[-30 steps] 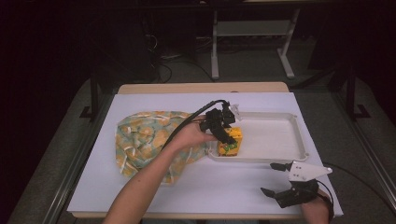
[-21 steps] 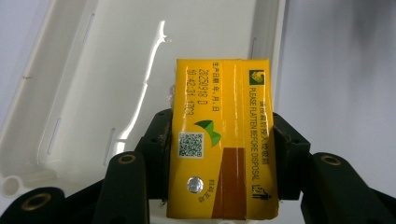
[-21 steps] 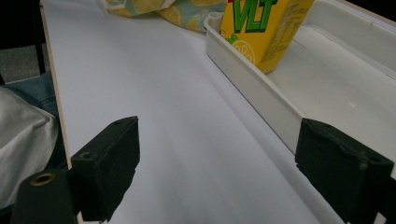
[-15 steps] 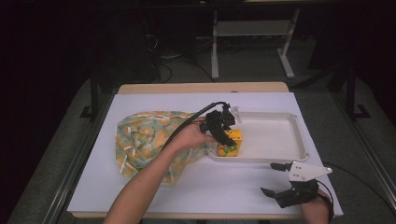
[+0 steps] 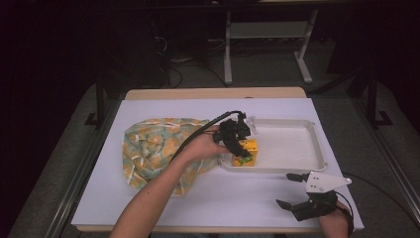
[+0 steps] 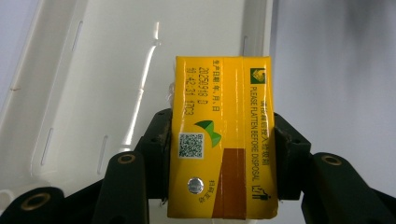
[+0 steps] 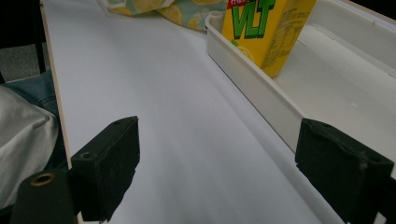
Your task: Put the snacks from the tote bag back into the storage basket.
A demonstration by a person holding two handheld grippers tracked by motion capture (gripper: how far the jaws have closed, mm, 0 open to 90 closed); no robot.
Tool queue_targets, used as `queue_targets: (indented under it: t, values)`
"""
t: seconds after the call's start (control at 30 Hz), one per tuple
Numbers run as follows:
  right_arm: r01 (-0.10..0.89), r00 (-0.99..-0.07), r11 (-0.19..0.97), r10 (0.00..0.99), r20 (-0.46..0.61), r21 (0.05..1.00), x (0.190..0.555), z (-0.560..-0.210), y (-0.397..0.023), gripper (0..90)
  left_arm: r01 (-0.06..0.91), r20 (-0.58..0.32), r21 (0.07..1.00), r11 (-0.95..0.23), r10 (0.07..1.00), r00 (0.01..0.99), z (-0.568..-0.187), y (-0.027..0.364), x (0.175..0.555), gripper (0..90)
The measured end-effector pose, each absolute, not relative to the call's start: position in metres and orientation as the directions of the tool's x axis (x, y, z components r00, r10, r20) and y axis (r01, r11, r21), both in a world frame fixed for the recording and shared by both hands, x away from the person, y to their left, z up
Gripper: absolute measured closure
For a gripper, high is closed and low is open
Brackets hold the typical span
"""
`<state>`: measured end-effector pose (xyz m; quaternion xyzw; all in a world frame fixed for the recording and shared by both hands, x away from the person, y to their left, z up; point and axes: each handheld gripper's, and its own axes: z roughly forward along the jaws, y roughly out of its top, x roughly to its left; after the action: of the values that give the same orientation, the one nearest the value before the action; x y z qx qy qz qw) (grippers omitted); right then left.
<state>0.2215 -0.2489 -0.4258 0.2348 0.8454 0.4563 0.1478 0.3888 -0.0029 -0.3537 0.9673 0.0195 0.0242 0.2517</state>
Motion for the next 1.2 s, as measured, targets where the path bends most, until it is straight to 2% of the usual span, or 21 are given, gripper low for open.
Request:
queue_targets:
  t: [0.6,0.63,0.67,0.77,0.8,0.9,1.2]
  values:
    - [0.266,-0.845,0.469,0.533,-0.030,0.842,0.221,-0.426,-0.249,13.4,-0.010,0.053,0.477,-0.879,0.017,0.998,-0.355,-0.002,0.387,48.8]
    - [0.266,-0.845,0.469,0.533,-0.030,0.842,0.221,-0.426,-0.249,13.4,-0.008,0.054,0.473,-0.881,0.020,0.998,-0.355,-0.002,0.387,48.1]
    - [0.266,-0.846,0.470,0.532,-0.030,0.842,0.221,-0.426,-0.249,13.5,0.006,0.049,0.474,-0.881,0.033,0.998,-0.355,-0.002,0.387,41.5]
    - [0.266,-0.846,0.470,0.533,-0.030,0.842,0.222,-0.426,-0.249,13.5,0.040,-0.004,0.506,-0.862,0.045,0.999,-0.354,0.002,0.389,41.4]
    - [0.264,-0.846,0.469,0.532,-0.031,0.843,0.222,-0.426,-0.249,13.5,0.050,-0.010,0.514,-0.856,0.052,0.999,-0.353,0.004,0.390,38.0]
    - [0.264,-0.846,0.467,0.533,-0.031,0.844,0.222,-0.426,-0.249,13.5,0.081,-0.020,0.526,-0.846,0.083,0.996,-0.352,0.009,0.390,35.6]
    - [0.277,-0.841,0.460,0.540,-0.018,0.844,0.223,-0.427,-0.248,13.4,0.103,-0.002,0.545,-0.832,0.121,0.993,-0.349,0.021,0.386,28.4]
